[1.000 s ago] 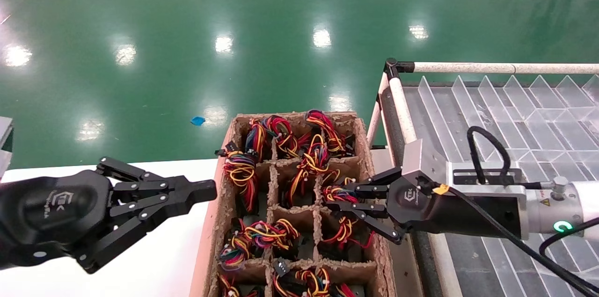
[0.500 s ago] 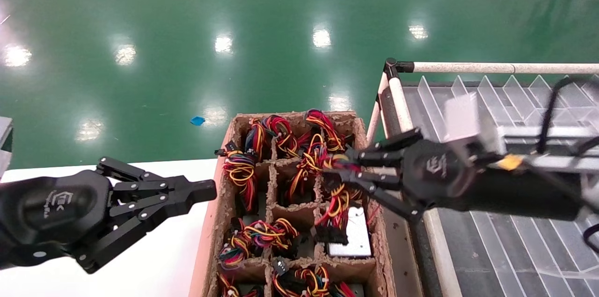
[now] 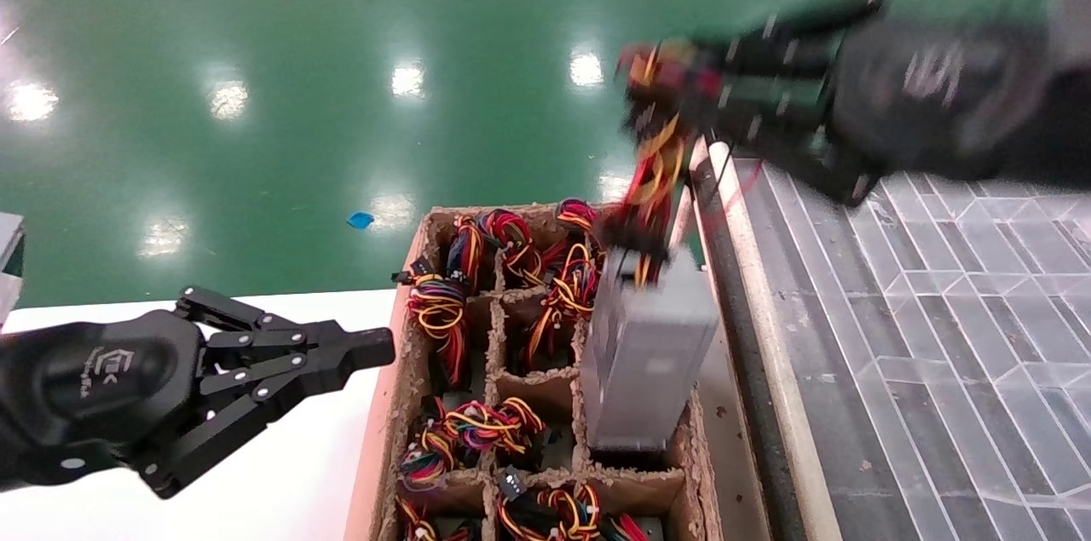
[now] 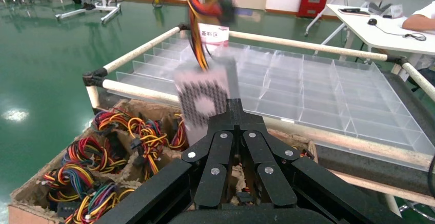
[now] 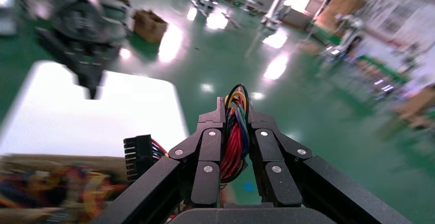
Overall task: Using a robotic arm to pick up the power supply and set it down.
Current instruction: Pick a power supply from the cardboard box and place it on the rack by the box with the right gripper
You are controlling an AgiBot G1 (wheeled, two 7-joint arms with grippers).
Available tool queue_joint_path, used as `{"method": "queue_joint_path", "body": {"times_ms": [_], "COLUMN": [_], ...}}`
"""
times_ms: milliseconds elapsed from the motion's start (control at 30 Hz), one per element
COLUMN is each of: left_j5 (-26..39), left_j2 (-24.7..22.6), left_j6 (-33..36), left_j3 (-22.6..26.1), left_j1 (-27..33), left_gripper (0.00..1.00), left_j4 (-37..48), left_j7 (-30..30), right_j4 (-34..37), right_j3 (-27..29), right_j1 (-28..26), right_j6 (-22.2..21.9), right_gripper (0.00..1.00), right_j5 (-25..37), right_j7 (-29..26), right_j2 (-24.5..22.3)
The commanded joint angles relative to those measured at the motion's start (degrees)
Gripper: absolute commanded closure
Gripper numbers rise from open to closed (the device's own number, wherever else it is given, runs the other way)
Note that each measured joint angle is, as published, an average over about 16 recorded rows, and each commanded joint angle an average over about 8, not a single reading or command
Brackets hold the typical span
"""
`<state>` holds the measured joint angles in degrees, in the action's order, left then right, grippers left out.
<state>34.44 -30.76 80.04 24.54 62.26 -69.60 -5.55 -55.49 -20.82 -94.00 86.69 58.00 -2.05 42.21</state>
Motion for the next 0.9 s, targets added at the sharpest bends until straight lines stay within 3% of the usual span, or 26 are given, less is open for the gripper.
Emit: {"method": "queue_joint_path", "body": {"times_ms": [33,267,467,600,900], "left_j5": [0.00,0.00,0.00,0.00,0.00], "left_j2": [0.00,0.00,0.00,0.00,0.00], "left_j6": [0.00,0.00,0.00,0.00,0.00], "left_j3": [0.00,0.00,0.00,0.00,0.00], "left_j1": [0.00,0.00,0.00,0.00,0.00], "left_gripper": [1.00,1.00,1.00,1.00,1.00], "left_j4": [0.00,0.00,0.00,0.00,0.00], "left_j7": [0.00,0.00,0.00,0.00,0.00], "right_j4": [1.48,14.88,27.46,35.03,46.93], "right_j3": [-0.08,-1.87,-3.77,-5.11,-6.95], "right_j1": [-3.66,-15.06,-22.24,-25.16,-27.18], "right_j6": [0.80,0.37,-3.04,-7.56,-22.57], "right_gripper": [1.00,1.00,1.00,1.00,1.00], "right_j5": [1.21,7.56,13.20,16.71,21.60], "right_j7": [1.10,9.30,17.00,20.91,25.31], "right_j2": [0.35,4.25,7.32,8.90,12.73]}}
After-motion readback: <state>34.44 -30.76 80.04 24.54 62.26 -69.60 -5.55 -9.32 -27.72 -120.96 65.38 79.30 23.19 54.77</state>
